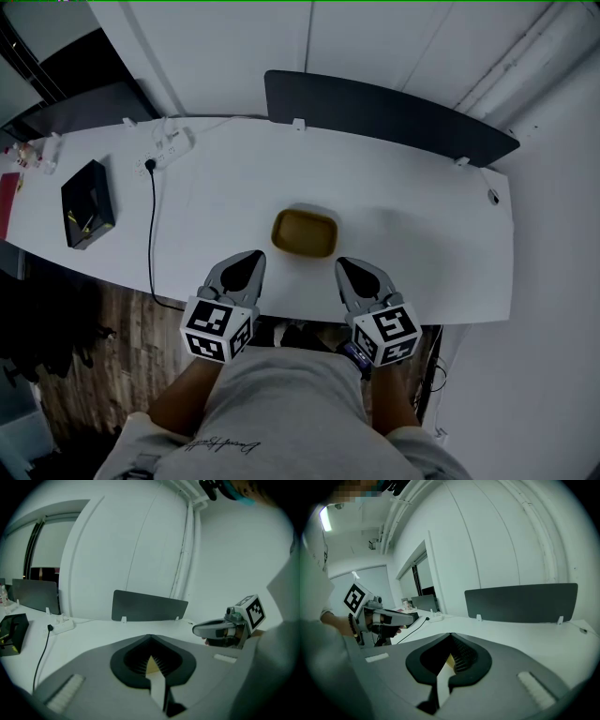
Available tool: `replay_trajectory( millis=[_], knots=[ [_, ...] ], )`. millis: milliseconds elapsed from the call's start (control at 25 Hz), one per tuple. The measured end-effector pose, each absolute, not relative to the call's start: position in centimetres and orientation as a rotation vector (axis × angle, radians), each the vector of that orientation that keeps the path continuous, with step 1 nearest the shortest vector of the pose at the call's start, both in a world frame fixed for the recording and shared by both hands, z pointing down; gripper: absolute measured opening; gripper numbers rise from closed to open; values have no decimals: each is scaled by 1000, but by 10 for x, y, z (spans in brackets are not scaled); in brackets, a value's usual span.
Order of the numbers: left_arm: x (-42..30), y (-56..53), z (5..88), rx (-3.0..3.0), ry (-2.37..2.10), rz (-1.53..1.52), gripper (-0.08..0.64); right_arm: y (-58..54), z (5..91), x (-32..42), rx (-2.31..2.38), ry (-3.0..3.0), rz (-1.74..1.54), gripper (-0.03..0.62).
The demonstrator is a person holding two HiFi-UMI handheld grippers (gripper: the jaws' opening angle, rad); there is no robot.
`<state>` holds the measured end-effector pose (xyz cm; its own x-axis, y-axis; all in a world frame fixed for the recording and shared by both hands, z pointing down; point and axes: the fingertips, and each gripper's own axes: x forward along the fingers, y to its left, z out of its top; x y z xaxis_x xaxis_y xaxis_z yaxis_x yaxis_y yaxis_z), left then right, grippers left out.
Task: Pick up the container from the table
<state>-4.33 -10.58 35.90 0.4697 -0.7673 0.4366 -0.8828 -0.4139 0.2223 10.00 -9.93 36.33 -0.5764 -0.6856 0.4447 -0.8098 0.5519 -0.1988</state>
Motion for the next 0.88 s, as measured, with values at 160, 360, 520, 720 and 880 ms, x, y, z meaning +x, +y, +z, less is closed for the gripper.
replay_trajectory(
  millis=[160,360,520,720,880],
  knots=[
    [-49,-112,366,2298,-1364,387,0,-105,369,101,1259,-2451,565,15],
    [-54,-119,374,2298,-1347,409,0,-112,377,103,1275,-2424,579,15],
    [-55,-126,380,2305,-1320,427,0,-118,385,104,1298,-2400,589,15],
    [-60,-135,385,2307,-1316,452,0,-125,397,101,1300,-2374,599,15],
    [-61,-143,392,2309,-1300,451,0,-128,407,102,1297,-2349,618,15]
  ],
)
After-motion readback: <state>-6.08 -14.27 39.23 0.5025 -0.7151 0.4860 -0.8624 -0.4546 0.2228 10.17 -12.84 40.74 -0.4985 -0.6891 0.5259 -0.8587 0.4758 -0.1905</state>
